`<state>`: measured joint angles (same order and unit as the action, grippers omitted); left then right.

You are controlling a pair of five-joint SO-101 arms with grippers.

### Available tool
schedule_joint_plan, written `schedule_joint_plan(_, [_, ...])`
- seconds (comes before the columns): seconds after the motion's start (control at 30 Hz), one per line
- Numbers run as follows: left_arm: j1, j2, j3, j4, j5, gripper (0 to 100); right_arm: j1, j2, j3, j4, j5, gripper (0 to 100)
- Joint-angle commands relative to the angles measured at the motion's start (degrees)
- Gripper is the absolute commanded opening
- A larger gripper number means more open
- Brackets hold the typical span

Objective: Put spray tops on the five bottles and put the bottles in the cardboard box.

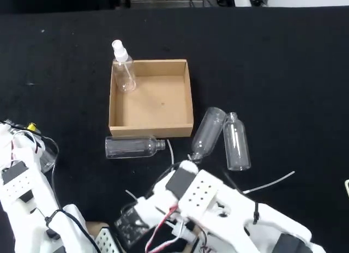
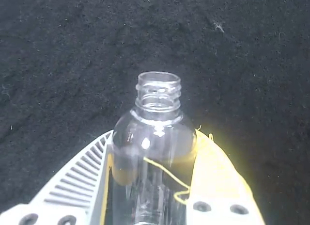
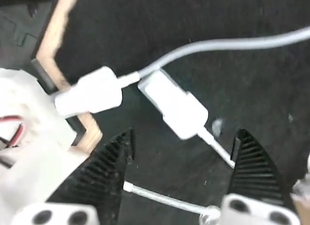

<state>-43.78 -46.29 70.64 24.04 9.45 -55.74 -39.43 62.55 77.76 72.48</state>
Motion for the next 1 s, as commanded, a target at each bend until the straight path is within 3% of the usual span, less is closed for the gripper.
schedule_joint_plan(0.0, [-0.84,-1.14,-1.19,-0.97,0.35,3,-2.9,0.66,1.8,-5.01,-0.88,30.3])
schedule_joint_plan(0.4, [-0.4,-1.23,-0.84,-0.97,0.35,3,-2.9,7.08,3.12,-8.44,-0.88,30.3])
schedule_joint_plan(0.67, [-0.4,-1.23,-0.75,-0.97,0.35,3,-1.85,6.99,7.52,-18.02,-0.97,29.4])
schedule_joint_plan(0.97, [-0.4,-1.23,-1.01,-0.97,0.35,3,-1.32,6.99,7.25,-18.46,-5.8,2.1])
